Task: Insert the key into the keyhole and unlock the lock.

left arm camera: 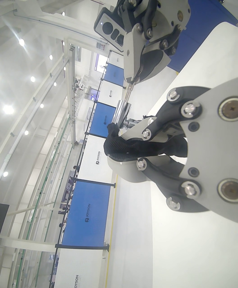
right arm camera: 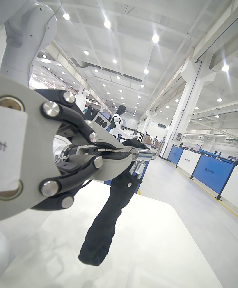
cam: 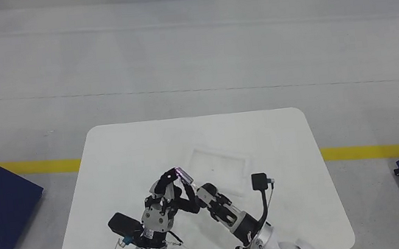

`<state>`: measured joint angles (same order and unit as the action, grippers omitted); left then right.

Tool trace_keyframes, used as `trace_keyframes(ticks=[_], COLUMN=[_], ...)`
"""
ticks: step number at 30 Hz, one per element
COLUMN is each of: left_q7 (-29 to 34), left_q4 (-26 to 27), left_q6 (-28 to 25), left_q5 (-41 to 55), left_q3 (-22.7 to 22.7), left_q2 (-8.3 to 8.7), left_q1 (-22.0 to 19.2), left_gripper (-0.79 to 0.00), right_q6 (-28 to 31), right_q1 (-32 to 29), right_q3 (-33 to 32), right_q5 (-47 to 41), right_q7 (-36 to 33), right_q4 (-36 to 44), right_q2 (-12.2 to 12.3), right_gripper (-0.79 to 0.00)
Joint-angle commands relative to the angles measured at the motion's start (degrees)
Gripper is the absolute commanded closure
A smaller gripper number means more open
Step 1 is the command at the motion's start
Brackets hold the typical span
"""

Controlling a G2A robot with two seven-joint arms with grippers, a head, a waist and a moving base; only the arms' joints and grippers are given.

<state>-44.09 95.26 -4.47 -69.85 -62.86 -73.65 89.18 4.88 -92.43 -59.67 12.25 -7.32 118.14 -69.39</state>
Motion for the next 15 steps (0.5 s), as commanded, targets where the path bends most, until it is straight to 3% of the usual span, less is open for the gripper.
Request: trace_keyframes(ticks=[1, 7, 9, 11, 15], left_q7=[0.04, 0.19, 0.25, 0.35, 0.44], left_q4=[0.03, 0.09, 0.08, 0.06, 0.00], left_q6=[-0.06, -0.40, -0.34, -0.38, -0.47], left_q5=[-0.07, -0.09, -0.01, 0.01, -0.04], left_q3=[-0.08, -0.25, -0.32, -0.36, -0.45], left_q2=[-0.06, -0.22, -0.29, -0.35, -0.47], left_q1=[0.05, 0.19, 0.23, 0.26, 0.25], left_gripper=[0.000, 0.000, 0.000, 0.000, 0.000], right_q6=[-0.23, -0.20, -0.09, 0.18, 0.64], right_q1=[0.28, 0.71, 0.66, 0.58, 0.29], right_q3=[-0.02, -0.16, -0.34, -0.57, -1.01], right_q5=[-0.27, -1.01, -1.24, -1.31, -1.51], right_q7=[-0.12, -0.46, -0.55, -0.54, -0.65], right_q4=[-0.26, -0.94, -1.13, -1.25, -1.34], right_q2=[-0.07, -0.24, -0.26, -0.27, -0.28], right_gripper=[0.000, 0.000, -0.332, -0.360, -0.545])
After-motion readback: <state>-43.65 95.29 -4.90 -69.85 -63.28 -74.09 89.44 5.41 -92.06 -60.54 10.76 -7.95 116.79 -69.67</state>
